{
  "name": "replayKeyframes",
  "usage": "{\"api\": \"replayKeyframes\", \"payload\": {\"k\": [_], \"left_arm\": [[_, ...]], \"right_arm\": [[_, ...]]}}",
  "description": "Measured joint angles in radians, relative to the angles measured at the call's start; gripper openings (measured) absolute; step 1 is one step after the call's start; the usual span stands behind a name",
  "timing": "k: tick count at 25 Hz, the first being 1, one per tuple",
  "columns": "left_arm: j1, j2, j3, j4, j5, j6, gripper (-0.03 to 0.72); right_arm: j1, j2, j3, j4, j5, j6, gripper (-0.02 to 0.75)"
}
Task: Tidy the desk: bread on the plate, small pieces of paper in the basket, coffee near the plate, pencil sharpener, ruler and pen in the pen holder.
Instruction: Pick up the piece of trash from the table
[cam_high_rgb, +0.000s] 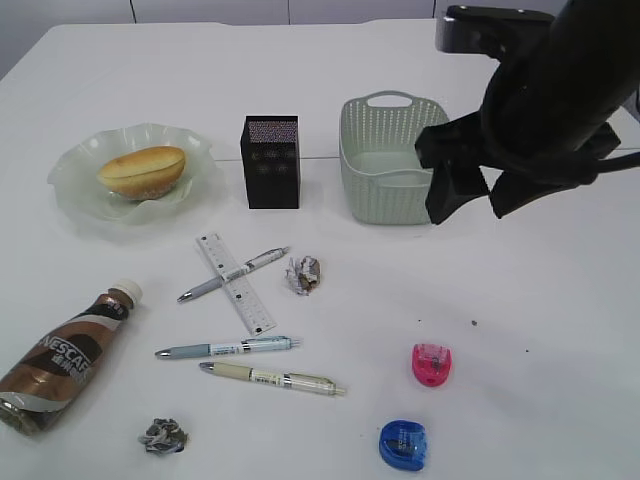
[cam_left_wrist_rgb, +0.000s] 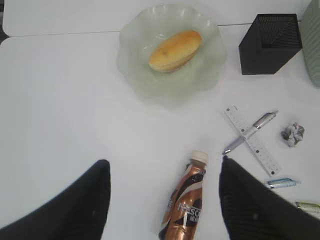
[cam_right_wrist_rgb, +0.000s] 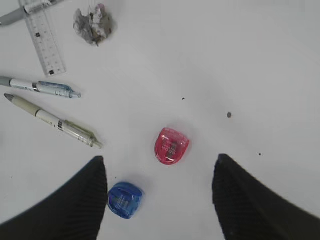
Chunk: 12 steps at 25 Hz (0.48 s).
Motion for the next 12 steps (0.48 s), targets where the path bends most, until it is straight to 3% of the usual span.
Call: {"api": "replayKeyframes", "payload": {"k": [7,12], "left_arm": [[0.0,-0.288,0.163,0.0,0.002,0.0,0.489],[0.0,-0.383,0.265,-0.011,0.004,0.0,0.486]], "right_arm": [[0.064,0.086,-0.007,0.042,-0.029,0.027,0.489],[0.154,0.21,-0.139,0.038,-0.005,0.126,0.489]]}}
